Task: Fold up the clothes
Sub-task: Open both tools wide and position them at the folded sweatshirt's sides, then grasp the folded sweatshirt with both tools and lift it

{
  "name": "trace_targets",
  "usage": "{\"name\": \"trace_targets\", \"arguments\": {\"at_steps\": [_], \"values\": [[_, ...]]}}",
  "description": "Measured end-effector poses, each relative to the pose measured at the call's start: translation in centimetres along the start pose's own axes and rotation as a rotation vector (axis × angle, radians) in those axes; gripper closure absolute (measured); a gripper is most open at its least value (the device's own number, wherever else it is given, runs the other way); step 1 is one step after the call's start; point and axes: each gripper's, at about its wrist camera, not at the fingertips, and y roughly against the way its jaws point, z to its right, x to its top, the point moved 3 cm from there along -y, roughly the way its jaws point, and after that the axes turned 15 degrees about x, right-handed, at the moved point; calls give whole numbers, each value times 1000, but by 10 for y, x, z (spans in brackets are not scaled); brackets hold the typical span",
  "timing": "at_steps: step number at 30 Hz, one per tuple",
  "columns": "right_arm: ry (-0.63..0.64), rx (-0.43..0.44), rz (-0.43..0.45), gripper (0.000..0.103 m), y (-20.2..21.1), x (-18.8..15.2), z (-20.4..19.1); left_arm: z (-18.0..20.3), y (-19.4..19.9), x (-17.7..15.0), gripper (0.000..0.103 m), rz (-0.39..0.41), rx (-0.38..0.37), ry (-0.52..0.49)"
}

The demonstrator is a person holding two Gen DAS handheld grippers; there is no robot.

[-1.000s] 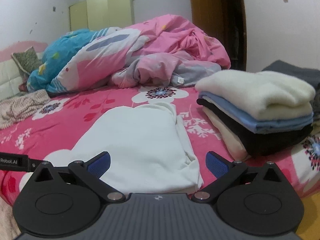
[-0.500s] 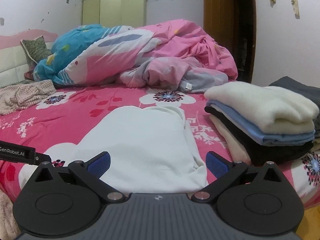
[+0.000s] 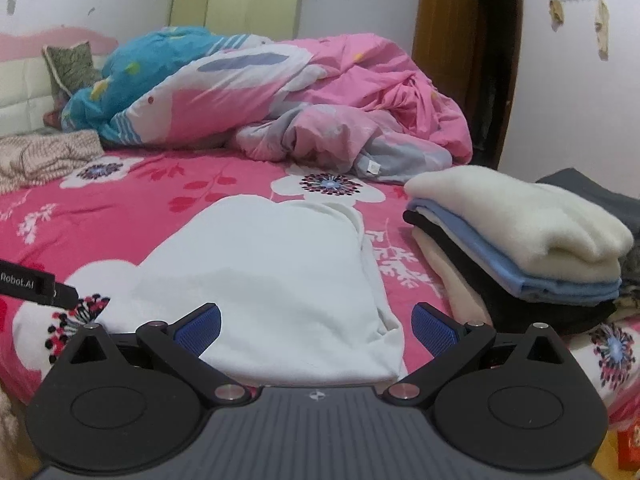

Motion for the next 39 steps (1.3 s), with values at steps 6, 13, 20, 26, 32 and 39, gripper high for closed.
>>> {"name": "trace_targets", "arguments": {"at_steps": [6, 13, 20, 26, 32, 39], "values": [[-5, 45, 0, 0, -3, -1, 0, 0, -5, -1, 0, -6, 12, -3], [-171, 162, 68, 0, -9, 10, 41, 2, -22, 8, 0, 6, -120, 24], [-375, 229, 48, 0, -60, 18, 110, 36, -60, 45, 0, 19, -300, -1], [-660, 363, -73, 0, -104, -13, 151, 59, -95, 53, 5, -110, -522, -14], [-680, 478, -91, 0, -126, -4, 158, 70, -118, 71, 19, -135, -650, -30], [-641, 565, -164, 5, -167, 18, 153, 89, -154, 94, 31, -203, -758, -17]]}}
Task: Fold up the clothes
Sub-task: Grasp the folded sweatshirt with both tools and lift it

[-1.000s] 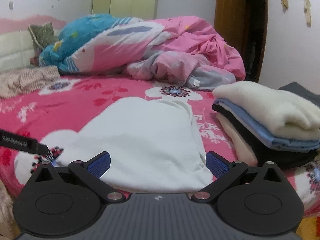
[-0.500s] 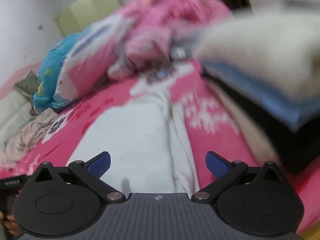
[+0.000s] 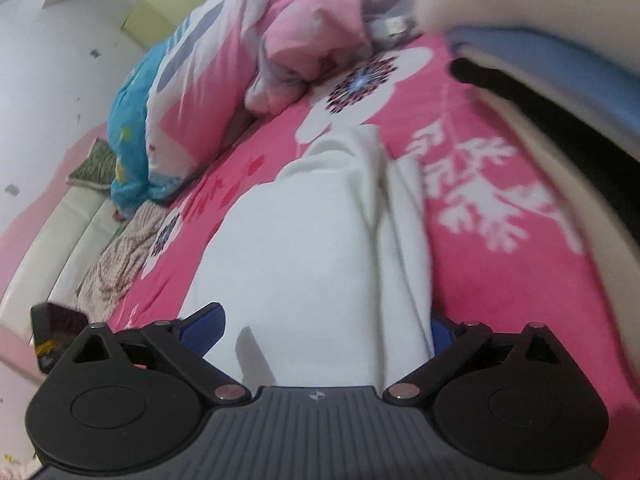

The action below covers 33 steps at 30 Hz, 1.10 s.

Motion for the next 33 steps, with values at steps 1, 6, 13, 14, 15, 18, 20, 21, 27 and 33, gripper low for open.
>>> {"name": "trace_targets", "arguments": {"at_steps": [1, 6, 13, 14, 15, 18, 20, 21, 27, 33], "values": [[1, 4, -11, 6, -4, 4, 0, -1, -4, 4, 33, -3, -10, 4], [-26, 33, -34, 26, -20, 22, 11, -5, -20, 17, 49, -12, -34, 73], [86, -28, 30, 73, -15, 22, -7, 3, -4, 19, 81, 56, -55, 94], [117, -28, 44, 75, -13, 21, -14, 5, 1, 20, 82, 68, -61, 96], [134, -21, 56, 76, -10, 20, -20, 8, 8, 20, 83, 81, -66, 95], [154, -9, 88, 77, 1, 17, -34, 21, 28, 19, 84, 124, -75, 78], [175, -8, 110, 77, 9, 15, -44, 29, 42, 18, 84, 153, -82, 67], [190, -8, 122, 77, 14, 13, -52, 34, 50, 17, 84, 168, -85, 60], [320, -3, 220, 77, 62, 3, -108, 80, 101, 11, 84, 268, -135, -12], [453, -14, 346, 77, 140, 0, -158, 147, 142, 9, 84, 347, -224, -83]]}}
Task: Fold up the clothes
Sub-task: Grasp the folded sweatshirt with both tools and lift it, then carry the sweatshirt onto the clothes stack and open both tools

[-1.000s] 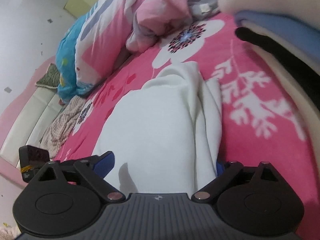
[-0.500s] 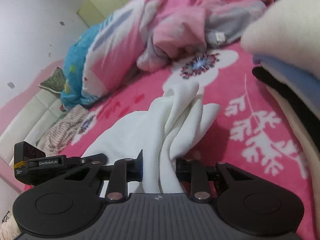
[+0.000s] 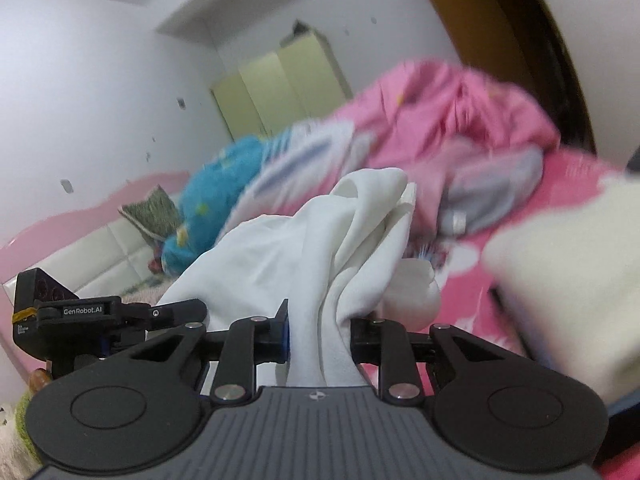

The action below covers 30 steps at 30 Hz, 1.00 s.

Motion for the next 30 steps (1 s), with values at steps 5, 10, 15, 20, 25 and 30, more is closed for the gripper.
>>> {"name": "trace_targets", "arguments": {"at_steps": [5, 10, 15, 20, 25, 30], "values": [[53, -28, 51, 77, 53, 55, 4, 60, -19, 16, 84, 0, -52, -17], [114, -92, 42, 77, 88, 107, 28, 106, -56, 26, 84, -22, -80, -44], [132, -134, 6, 77, 103, 136, 62, 131, -95, 24, 84, -58, -102, -34], [106, -148, -59, 77, 99, 154, 111, 139, -135, 17, 84, -106, -106, -21], [67, -137, -149, 77, 76, 159, 167, 125, -184, 16, 84, -157, -80, 10], [-2, -94, -256, 77, 39, 154, 241, 99, -230, 7, 84, -194, -24, 50]]}}
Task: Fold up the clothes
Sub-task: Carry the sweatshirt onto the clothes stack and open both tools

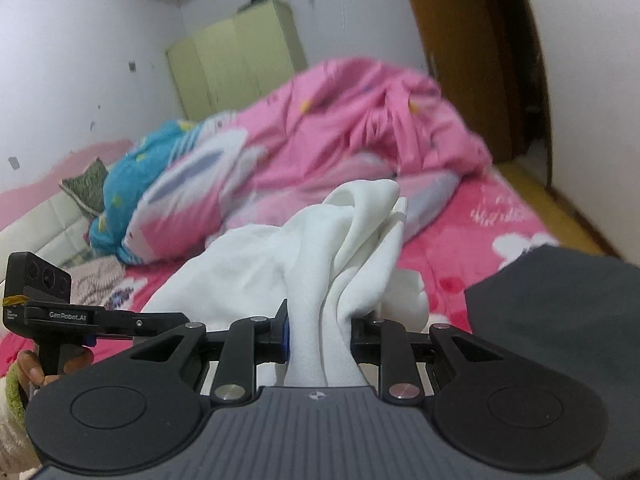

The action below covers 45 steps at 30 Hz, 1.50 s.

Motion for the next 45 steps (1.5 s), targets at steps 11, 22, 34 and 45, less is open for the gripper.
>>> {"name": "trace_targets", "arguments": {"at_steps": [11, 22, 34, 45], "values": [[-162, 1, 2, 50, -31, -21, 84, -44, -14, -5, 73, -62, -7, 75], [85, -259, 248, 56, 80, -48, -23, -38, 29, 1, 67, 144, 77, -27], [-223, -335, 258, 70, 65, -151, 29, -26, -65, 11, 59, 70, 213, -168], [-41, -355, 367, 71, 73, -124, -15, 87, -125, 44, 59, -88, 113, -502]]}}
